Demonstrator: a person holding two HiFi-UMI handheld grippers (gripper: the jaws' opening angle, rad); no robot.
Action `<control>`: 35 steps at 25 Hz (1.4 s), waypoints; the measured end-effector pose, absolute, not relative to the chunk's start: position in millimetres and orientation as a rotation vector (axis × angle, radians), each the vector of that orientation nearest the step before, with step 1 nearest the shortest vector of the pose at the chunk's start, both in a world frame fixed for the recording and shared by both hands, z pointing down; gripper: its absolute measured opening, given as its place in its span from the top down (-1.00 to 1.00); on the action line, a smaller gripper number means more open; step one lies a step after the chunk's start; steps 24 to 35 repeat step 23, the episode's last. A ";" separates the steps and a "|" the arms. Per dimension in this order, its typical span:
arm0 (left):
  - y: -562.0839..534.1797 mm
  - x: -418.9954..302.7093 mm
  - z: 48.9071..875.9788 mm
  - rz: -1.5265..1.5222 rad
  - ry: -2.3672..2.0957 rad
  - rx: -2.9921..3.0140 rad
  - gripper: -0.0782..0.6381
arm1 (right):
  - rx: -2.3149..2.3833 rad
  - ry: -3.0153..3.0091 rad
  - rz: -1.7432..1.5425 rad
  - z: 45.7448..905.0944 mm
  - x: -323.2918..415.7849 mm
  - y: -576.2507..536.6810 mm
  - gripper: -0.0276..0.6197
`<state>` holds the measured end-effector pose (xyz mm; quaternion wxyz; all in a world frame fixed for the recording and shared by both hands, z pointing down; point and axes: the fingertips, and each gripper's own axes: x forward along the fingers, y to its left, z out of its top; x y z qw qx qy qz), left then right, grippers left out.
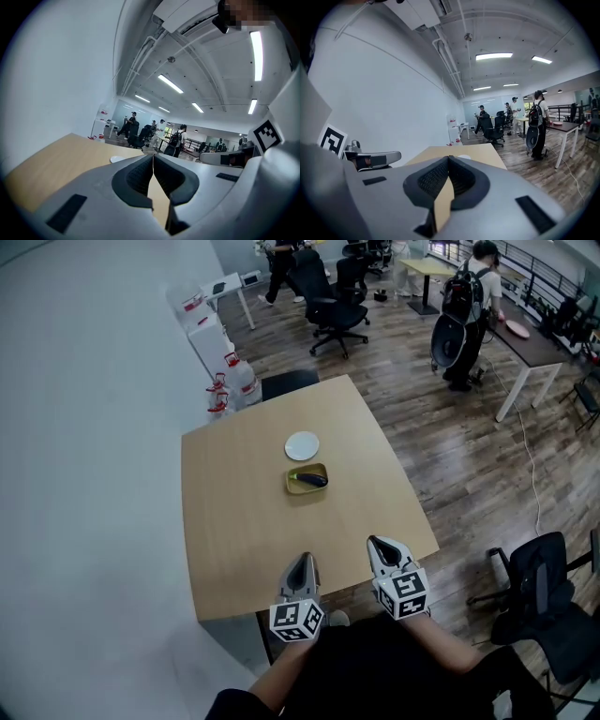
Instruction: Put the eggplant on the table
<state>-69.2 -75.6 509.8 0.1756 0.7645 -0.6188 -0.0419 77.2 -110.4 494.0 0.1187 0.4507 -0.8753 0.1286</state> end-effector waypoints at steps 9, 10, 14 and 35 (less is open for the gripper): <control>-72.5 -64.8 516.0 -0.083 -1.794 2.157 0.74 | 1.228 -2.598 0.367 499.3 64.9 -103.9 0.73; -73.0 -69.0 516.2 -0.083 -1.796 2.156 0.74 | 1.226 -2.601 0.367 499.3 61.2 -103.5 0.73; -69.2 -84.7 519.6 -0.071 -1.802 2.161 0.74 | 1.261 -2.600 0.362 502.3 53.0 -99.9 0.73; -64.7 -95.4 530.1 -0.027 -1.742 2.200 0.74 | 1.375 -2.577 0.395 506.4 50.0 -101.4 0.73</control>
